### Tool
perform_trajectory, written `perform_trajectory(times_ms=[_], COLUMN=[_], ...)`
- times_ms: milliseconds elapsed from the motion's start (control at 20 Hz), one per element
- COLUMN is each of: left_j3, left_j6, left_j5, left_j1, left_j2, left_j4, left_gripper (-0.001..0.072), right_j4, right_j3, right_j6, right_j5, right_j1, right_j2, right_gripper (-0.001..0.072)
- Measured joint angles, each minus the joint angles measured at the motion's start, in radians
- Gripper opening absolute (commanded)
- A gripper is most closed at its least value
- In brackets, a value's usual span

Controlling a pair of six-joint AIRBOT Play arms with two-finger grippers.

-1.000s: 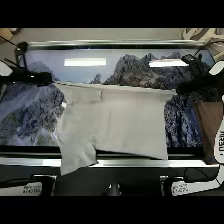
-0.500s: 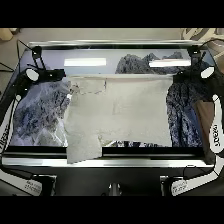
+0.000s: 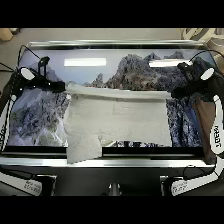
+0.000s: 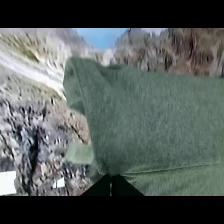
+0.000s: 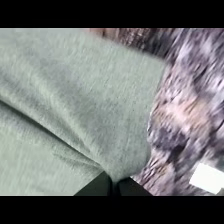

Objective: Fold the shirts.

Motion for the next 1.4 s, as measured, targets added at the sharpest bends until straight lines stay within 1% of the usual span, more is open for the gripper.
perform_trajectory(times_ms=[50, 100, 150, 200, 250, 300, 350, 400, 450, 600, 700, 900, 1000, 1150, 1400], left_j3=[-0.016, -0.034, -0.049, -0.058, -0.061, -0.056, -0.045, -0.034, -0.031, -0.095, -0.226, -0.573, -0.697, -0.809, -0.89], left_j6=[-0.006, -0.016, -0.03, -0.04, -0.051, -0.062, -0.068, -0.073, -0.077, -0.081, -0.062, -0.004, 0.021, 0.05, 0.065], left_j5=[-0.045, -0.078, -0.107, -0.133, -0.156, -0.19, -0.22, -0.257, -0.293, -0.37, -0.381, -0.291, -0.248, -0.188, -0.163], left_j1=[0.002, 0.002, 0.002, 0.001, 0.002, 0.008, 0.018, 0.033, 0.051, 0.107, 0.126, 0.141, 0.143, 0.145, 0.139], left_j2=[-0.002, -0.008, -0.016, -0.023, -0.029, -0.033, -0.034, -0.03, -0.019, 0.052, 0.129, 0.283, 0.326, 0.355, 0.37], left_j4=[0.003, 0.007, 0.008, 0.008, 0.008, 0.007, 0.006, 0.004, 0.004, 0.003, 0.0, -0.058, -0.113, -0.166, -0.217], left_gripper=[0.0025, 0.0027, 0.0088, 0.03, 0.05, 0.0546, 0.0543, 0.0509, 0.0456, 0.0456, 0.0456, 0.0456, 0.0456, 0.0456, 0.0446], right_j4=[-0.004, -0.008, -0.007, -0.007, -0.003, 0.003, 0.0, -0.015, -0.035, -0.086, -0.085, -0.078, -0.076, -0.077, -0.083], right_j3=[-0.015, -0.029, -0.043, -0.052, -0.056, -0.053, -0.05, -0.046, -0.045, -0.097, -0.181, -0.352, -0.4, -0.439, -0.491], right_j6=[0.007, 0.019, 0.032, 0.05, 0.059, 0.062, 0.059, 0.051, 0.048, 0.05, 0.05, 0.038, 0.033, 0.034, 0.042], right_j5=[0.029, 0.049, 0.066, 0.079, 0.089, 0.106, 0.137, 0.174, 0.212, 0.302, 0.32, 0.284, 0.268, 0.255, 0.238], right_j1=[0.0, 0.0, 0.0, 0.0, -0.001, -0.001, -0.001, -0.003, -0.009, -0.055, -0.072, -0.09, -0.092, -0.095, -0.095], right_j2=[-0.008, -0.018, -0.026, -0.033, -0.035, -0.034, -0.026, -0.011, 0.004, 0.06, 0.107, 0.206, 0.237, 0.259, 0.274], right_gripper=[0.0021, 0.0081, 0.0243, 0.0387, 0.0493, 0.0526, 0.0536, 0.0533, 0.0487, 0.0487, 0.0487, 0.0486, 0.0486, 0.0487, 0.0493])
